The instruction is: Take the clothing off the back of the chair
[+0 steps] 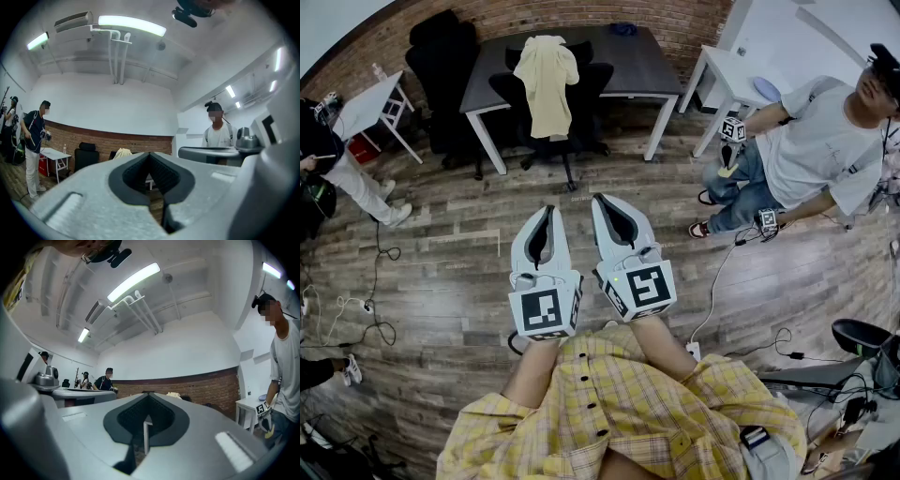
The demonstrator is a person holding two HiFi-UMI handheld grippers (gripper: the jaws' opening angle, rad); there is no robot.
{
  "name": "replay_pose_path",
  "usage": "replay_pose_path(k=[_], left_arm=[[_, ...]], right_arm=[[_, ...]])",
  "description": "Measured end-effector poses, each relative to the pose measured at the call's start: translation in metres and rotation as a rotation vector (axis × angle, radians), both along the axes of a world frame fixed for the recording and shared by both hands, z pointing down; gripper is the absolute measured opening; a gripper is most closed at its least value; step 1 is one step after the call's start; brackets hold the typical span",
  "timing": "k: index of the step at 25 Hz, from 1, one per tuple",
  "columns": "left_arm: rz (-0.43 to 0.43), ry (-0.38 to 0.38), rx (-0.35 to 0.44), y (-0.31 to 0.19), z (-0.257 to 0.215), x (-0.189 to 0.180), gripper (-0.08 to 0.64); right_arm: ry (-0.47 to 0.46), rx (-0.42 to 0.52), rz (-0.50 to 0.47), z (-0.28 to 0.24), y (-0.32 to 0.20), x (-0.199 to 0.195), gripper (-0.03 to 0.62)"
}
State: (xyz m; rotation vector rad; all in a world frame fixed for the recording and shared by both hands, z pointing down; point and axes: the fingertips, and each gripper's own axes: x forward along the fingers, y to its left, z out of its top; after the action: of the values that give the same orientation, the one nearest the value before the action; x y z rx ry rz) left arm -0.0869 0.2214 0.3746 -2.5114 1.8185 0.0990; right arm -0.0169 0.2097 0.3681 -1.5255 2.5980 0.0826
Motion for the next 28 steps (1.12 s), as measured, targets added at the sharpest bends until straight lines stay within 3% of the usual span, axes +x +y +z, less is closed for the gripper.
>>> replay_pose_path(k=[19,28], left_arm=[[-0.078,-0.006,-0.012,0.022,0.018,0.062,-0.003],[-0.090,-0.003,-0.028,0.003,0.034,0.074,-0.003]], right_arm=[[-0.036,-0.023,-0.081,0.016,0.016,0.058,0.000],[-0.034,-0.051,-0.086,0.035,-0.006,0.066,0.000]])
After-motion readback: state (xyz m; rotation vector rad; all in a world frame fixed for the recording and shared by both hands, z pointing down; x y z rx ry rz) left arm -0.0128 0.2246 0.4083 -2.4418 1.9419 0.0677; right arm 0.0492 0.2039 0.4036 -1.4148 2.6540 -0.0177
